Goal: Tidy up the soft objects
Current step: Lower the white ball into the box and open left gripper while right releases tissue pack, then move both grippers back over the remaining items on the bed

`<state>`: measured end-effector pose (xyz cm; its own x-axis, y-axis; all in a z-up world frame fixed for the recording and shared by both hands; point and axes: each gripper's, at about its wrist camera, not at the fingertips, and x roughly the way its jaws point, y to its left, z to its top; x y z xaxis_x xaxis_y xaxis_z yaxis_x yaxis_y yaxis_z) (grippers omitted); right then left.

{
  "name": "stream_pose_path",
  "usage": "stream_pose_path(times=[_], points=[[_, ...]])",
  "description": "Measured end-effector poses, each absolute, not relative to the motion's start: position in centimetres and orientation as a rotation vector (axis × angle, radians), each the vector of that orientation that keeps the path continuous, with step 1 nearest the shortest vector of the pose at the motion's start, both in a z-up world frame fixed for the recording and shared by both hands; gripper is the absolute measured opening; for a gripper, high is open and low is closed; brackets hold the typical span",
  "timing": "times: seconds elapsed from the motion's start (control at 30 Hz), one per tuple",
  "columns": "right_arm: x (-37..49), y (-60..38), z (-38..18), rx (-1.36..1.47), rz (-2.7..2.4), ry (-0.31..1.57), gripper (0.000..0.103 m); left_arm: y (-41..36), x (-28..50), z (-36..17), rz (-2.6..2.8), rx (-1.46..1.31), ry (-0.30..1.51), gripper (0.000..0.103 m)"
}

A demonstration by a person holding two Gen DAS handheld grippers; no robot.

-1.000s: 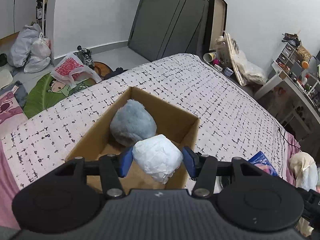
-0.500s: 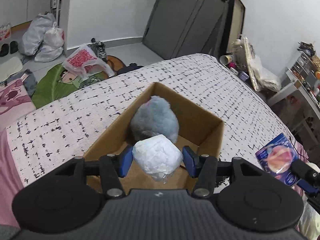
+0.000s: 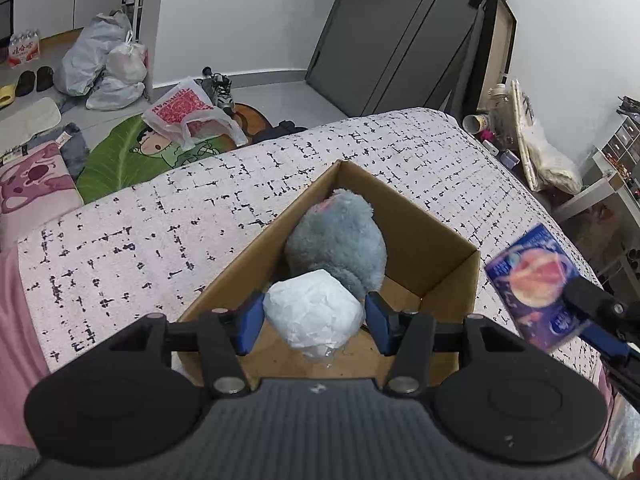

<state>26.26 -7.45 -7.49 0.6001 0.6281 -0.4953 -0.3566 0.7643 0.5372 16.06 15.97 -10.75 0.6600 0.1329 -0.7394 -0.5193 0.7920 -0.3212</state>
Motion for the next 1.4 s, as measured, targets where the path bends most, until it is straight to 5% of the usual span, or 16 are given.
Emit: stream_pose_path(times=[0.33,0.43,0.5,0.93,1.4], points=[[28.0,-4.5,-8.6,0.386,0.594,0.758,0.02,16.7,16.5,-12.0,0.396,-0.598,0.813,0.058],[28.3,-3.9,-8.8,0.359,0.561,0.769,0.033,16.6,16.6,-12.1,0.398,-0.593,0.816,0.058],[28.3,-3.9,-8.8,0.331,0.528,0.774,0.063,16.6,16.7,-12.1,0.397,-0.588,0.817,0.059],[26.2,-9.1,-6.6,0.265,0.486,0.766,0.073,14.3,16.7,-10.7,0.318,-0.465,0.798,0.088],[23.0,-15.5,-3.1,0.189,0.444,0.716,0.093,10.5,15.8,-8.2,0.243,-0.403,0.818,0.099]])
